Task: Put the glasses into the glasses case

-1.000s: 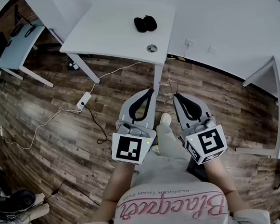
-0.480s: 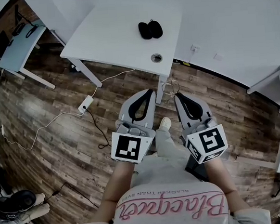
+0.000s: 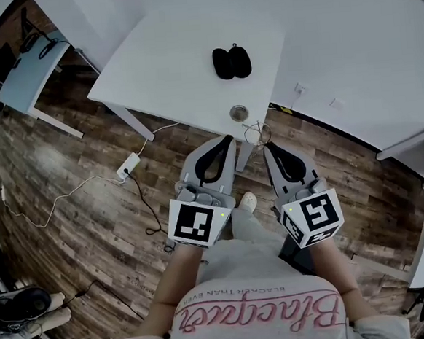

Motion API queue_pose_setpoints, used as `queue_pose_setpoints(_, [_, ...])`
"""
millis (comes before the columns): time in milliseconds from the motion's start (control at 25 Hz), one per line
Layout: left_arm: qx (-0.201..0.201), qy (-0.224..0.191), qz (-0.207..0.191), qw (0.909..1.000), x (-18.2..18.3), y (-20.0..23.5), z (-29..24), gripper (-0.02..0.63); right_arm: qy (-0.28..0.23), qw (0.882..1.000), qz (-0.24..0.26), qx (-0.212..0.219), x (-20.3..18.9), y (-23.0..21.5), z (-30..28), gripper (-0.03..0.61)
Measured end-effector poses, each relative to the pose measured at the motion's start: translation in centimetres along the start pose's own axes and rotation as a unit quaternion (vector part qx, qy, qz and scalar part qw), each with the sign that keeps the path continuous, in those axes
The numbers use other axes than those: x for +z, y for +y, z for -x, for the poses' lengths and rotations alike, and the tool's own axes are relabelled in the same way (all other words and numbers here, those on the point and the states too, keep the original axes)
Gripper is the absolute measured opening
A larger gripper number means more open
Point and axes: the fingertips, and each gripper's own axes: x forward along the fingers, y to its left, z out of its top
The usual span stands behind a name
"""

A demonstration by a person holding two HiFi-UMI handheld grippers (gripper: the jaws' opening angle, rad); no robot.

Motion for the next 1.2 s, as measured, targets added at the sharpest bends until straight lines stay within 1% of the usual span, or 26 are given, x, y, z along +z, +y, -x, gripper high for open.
queue_pose_setpoints(280, [0.009, 0.003, 0.003, 0.9999, -0.2, 2.8, -6.3, 0.005, 0.002, 1.0, -0.007, 0.006, 0.8, -5.0, -4.6, 0.015])
queue_pose_setpoints(600, [0.023, 0.01, 0.007, 0.9997, -0.8, 5.0, -12.3, 0.005, 0.013, 0.999, -0.012, 0.029, 1.1, -9.4, -9.1, 0.015])
queue_pose_setpoints(800, [0.034, 0.021, 0.008, 0.9992, -1.6, 6.3, -14.3, 0.005, 0.015, 0.999, -0.018, 0.042, 1.3, -11.1, -11.7, 0.015])
queue_pose_setpoints(960, [0.043, 0.038, 0.013, 0.9983, -2.9, 7.4, -14.9, 0.005, 0.025, 0.998, -0.025, 0.053, 0.7, -11.7, -13.4, 0.015])
queue_pose_setpoints(1200, [0.039, 0.048, 0.013, 0.998, -4.1, 9.4, -16.5, 0.005, 0.028, 0.998, -0.026, 0.049, 0.5, -12.7, -16.0, 0.015])
